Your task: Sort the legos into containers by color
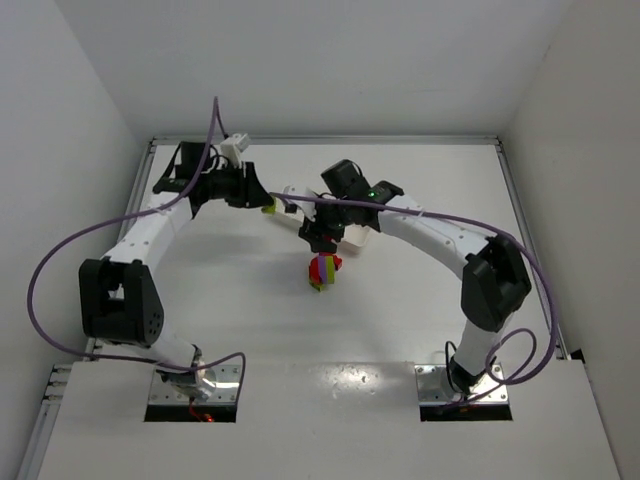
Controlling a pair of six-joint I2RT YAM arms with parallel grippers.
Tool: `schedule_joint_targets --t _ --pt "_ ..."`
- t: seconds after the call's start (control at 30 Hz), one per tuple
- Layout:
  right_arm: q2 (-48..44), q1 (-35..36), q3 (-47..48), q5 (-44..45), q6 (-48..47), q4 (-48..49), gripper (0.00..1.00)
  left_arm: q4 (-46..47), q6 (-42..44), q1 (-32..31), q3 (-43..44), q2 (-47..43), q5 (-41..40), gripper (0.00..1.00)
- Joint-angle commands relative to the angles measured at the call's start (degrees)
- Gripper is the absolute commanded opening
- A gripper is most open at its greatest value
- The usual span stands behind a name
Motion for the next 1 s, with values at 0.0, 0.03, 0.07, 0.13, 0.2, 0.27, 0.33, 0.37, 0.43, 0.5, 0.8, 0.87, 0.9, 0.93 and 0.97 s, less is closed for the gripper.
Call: schedule_joint_targets --t 0.0,0.03,0.07,0.13,0.2,0.27,0.33,0.37,0.43,0.5,0.8,0.87,0.9,0.93,0.97 --pt "-4.6 -2.0 -0.3 0.0 6.0 2.5 0.08 6.7 -0.3 -5.4 6.4 3.8 -19.4 0.00" --pt "-5.3 -2.0 -0.3 0.0 6.7 3.0 0.08 6.7 -0.3 -6.1 7.6 5.4 -21.2 0.00" --pt "-5.3 -2.6 -0.3 0.0 7.5 3.0 0.08 6.7 -0.3 -6.8 8.7 6.9 -24.1 0.00" --pt "-5.9 -3.4 -0.3 0.0 9.8 3.7 0.08 7.3 1.5 -8.5 11.8 10.9 -25.7 0.00" --pt "-5.9 -4.8 0.2 0.0 11.6 4.6 0.08 8.7 1.5 -9.2 13.2 13.2 -27.7 0.00" --pt "-5.3 -5.7 0.8 -1.2 14.3 5.1 0.08 8.7 2.2 -9.2 15.8 17.2 -28.8 0.00" --pt "-4.7 -7.2 1.4 -2.2 16.2 6.2 0.08 8.7 2.2 -9.2 17.1 19.6 -28.8 0.00" --pt "-4.2 -8.0 2.1 -2.9 17.9 6.2 0.08 8.7 2.2 -9.2 17.7 21.2 -28.8 0.00" --pt "-4.2 -8.9 2.6 -3.9 19.6 6.8 0.08 8.7 2.7 -9.2 18.5 22.6 -30.1 0.00" --pt "-2.9 -10.5 3.1 -5.4 22.3 7.3 0.08 8.7 3.2 -9.2 20.4 24.7 -30.1 0.00" --pt "-0.2 -13.1 6.1 -10.5 30.9 9.6 0.08 8.7 4.4 -11.5 22.2 28.3 -29.4 0.00" --pt "0.4 -13.7 6.1 -10.5 32.5 10.7 0.08 8.7 4.4 -12.1 22.8 28.4 -28.8 0.01" --pt "0.4 -13.7 6.1 -11.1 34.3 10.7 0.08 8.7 4.9 -12.1 22.8 28.4 -28.8 0.01" --pt "0.4 -14.2 6.1 -11.1 35.2 11.3 0.08 8.7 4.9 -12.6 22.8 28.4 -28.8 0.03" --pt "0.9 -14.2 6.1 -11.1 37.0 11.9 0.06 8.2 4.9 -12.6 22.1 28.9 -28.8 0.05"
